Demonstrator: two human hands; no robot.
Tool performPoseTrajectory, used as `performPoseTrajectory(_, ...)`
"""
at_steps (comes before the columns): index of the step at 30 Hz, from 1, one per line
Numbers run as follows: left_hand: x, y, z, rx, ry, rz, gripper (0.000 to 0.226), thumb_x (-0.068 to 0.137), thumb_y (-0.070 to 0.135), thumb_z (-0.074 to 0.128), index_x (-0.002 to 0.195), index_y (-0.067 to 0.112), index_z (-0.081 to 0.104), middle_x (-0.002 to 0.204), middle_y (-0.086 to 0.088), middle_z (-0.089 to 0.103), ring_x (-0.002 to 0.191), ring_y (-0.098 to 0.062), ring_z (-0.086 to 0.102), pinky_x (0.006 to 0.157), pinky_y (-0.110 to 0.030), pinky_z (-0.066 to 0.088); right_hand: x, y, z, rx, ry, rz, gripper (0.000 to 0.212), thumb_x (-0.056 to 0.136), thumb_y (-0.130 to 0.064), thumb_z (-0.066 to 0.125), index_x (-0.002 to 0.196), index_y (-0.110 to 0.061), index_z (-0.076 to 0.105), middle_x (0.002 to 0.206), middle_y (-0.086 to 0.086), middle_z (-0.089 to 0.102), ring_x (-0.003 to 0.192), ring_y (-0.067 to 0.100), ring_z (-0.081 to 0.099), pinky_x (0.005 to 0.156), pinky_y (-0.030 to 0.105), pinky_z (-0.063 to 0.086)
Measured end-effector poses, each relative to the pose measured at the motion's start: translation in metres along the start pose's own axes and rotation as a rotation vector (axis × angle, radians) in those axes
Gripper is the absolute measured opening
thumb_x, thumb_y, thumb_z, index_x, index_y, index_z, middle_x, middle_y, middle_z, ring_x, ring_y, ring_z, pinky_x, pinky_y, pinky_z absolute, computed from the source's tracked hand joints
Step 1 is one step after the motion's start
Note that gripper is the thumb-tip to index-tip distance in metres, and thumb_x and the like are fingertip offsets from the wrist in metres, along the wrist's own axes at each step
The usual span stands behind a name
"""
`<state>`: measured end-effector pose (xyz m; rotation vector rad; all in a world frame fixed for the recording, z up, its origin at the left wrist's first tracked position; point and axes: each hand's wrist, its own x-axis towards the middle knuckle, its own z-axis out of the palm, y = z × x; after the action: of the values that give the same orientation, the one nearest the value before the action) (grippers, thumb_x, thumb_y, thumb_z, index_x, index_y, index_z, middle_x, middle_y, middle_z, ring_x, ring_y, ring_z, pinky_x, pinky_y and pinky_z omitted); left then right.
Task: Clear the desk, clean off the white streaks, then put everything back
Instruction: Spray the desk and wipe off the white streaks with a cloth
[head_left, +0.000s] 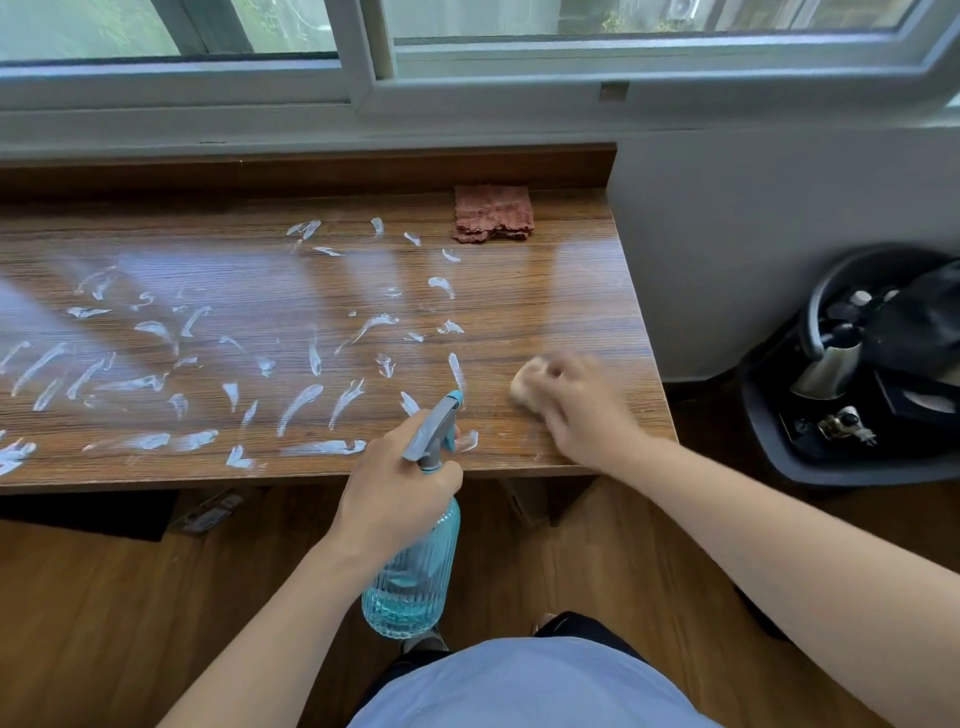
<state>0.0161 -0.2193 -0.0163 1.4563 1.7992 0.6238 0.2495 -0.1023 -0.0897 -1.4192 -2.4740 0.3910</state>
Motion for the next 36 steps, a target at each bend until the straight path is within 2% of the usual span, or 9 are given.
performPoseTrajectory(4, 0.004, 0.001, 0.0, -0.013, -0.013, -0.004, 0.026, 0.092, 0.012, 0.063, 0.096, 0.036, 0.056, 0.061, 0.012, 0.048, 0.052, -0.009, 0.05, 0.05, -0.022, 0.039, -0.023, 0.001, -0.009, 0.029, -0.175, -0.306, 0.038, 0.103, -0.03, 0.053, 0.14, -0.032, 0.058, 0.125, -0.005, 0.052, 0.11, 0.016, 0.044, 0.094, 0.028, 0.04)
performPoseTrajectory(10, 0.006, 0.003, -0.004, -0.015, -0.013, 0.003, 0.027, 0.092, 0.009, 0.061, 0.095, 0.036, 0.056, 0.063, 0.01, 0.045, 0.049, -0.007, 0.048, 0.048, -0.02, 0.037, 0.01, 0.011, -0.004, 0.019, 0.099, 0.268, 0.033, 0.104, -0.031, 0.049, 0.132, -0.019, 0.063, 0.119, 0.004, 0.054, 0.11, 0.026, 0.051, 0.093, 0.038, 0.047)
performPoseTrajectory(16, 0.007, 0.005, -0.005, -0.033, -0.011, 0.007, 0.025, 0.093, 0.01, 0.062, 0.099, 0.034, 0.058, 0.066, 0.01, 0.046, 0.051, -0.006, 0.05, 0.047, -0.016, 0.035, -0.03, -0.025, 0.002, 0.039, -0.088, -0.101, 0.036, 0.104, -0.035, 0.051, 0.135, -0.018, 0.057, 0.118, 0.002, 0.053, 0.103, 0.018, 0.051, 0.083, 0.034, 0.05)
performPoseTrajectory(20, 0.009, 0.006, -0.006, -0.006, -0.02, 0.02, 0.025, 0.093, 0.011, 0.062, 0.107, 0.032, 0.06, 0.065, 0.007, 0.047, 0.052, -0.007, 0.05, 0.047, -0.016, 0.036, 0.009, 0.011, -0.013, -0.021, 0.121, 0.289, 0.028, 0.106, -0.031, 0.047, 0.126, -0.017, 0.061, 0.113, 0.006, 0.058, 0.101, 0.025, 0.056, 0.084, 0.036, 0.047)
performPoseTrajectory(22, 0.009, 0.006, -0.007, -0.01, -0.017, 0.024, 0.024, 0.093, 0.011, 0.062, 0.106, 0.031, 0.06, 0.066, 0.008, 0.05, 0.051, -0.003, 0.051, 0.045, -0.014, 0.035, 0.009, 0.006, -0.012, -0.077, 0.157, 0.344, 0.023, 0.105, -0.028, 0.048, 0.12, -0.017, 0.062, 0.107, 0.004, 0.056, 0.096, 0.025, 0.056, 0.078, 0.035, 0.047)
performPoseTrajectory(28, 0.011, 0.008, -0.005, -0.04, -0.032, 0.035, 0.025, 0.091, 0.008, 0.062, 0.103, 0.03, 0.06, 0.065, 0.007, 0.048, 0.049, -0.005, 0.047, 0.046, -0.014, 0.034, -0.047, -0.026, -0.004, 0.022, -0.194, -0.162, 0.027, 0.103, -0.033, 0.05, 0.129, -0.025, 0.053, 0.114, -0.008, 0.05, 0.097, 0.011, 0.05, 0.079, 0.026, 0.047)
performPoseTrajectory(30, 0.011, 0.008, -0.003, -0.031, -0.038, 0.034, 0.026, 0.091, 0.008, 0.062, 0.101, 0.032, 0.059, 0.064, 0.01, 0.047, 0.051, -0.005, 0.048, 0.048, -0.016, 0.035, -0.038, -0.013, -0.009, 0.035, -0.148, -0.083, 0.027, 0.103, -0.034, 0.052, 0.127, -0.022, 0.056, 0.115, -0.007, 0.052, 0.098, 0.013, 0.054, 0.08, 0.028, 0.049)
performPoseTrajectory(34, 0.012, 0.009, -0.003, -0.053, -0.042, 0.023, 0.026, 0.091, 0.008, 0.063, 0.099, 0.032, 0.058, 0.062, 0.014, 0.048, 0.05, -0.003, 0.05, 0.048, -0.018, 0.037, -0.009, 0.011, -0.012, 0.009, 0.077, 0.338, 0.023, 0.103, -0.031, 0.052, 0.12, -0.018, 0.06, 0.113, -0.001, 0.056, 0.101, 0.019, 0.056, 0.082, 0.031, 0.049)
performPoseTrajectory(36, 0.013, 0.009, -0.003, -0.05, -0.038, 0.028, 0.025, 0.091, 0.009, 0.063, 0.1, 0.031, 0.06, 0.06, 0.015, 0.051, 0.048, -0.004, 0.049, 0.049, -0.022, 0.039, -0.01, 0.0, -0.003, -0.005, 0.101, 0.327, 0.022, 0.103, -0.032, 0.052, 0.119, -0.02, 0.062, 0.111, -0.001, 0.055, 0.099, 0.019, 0.055, 0.082, 0.034, 0.052)
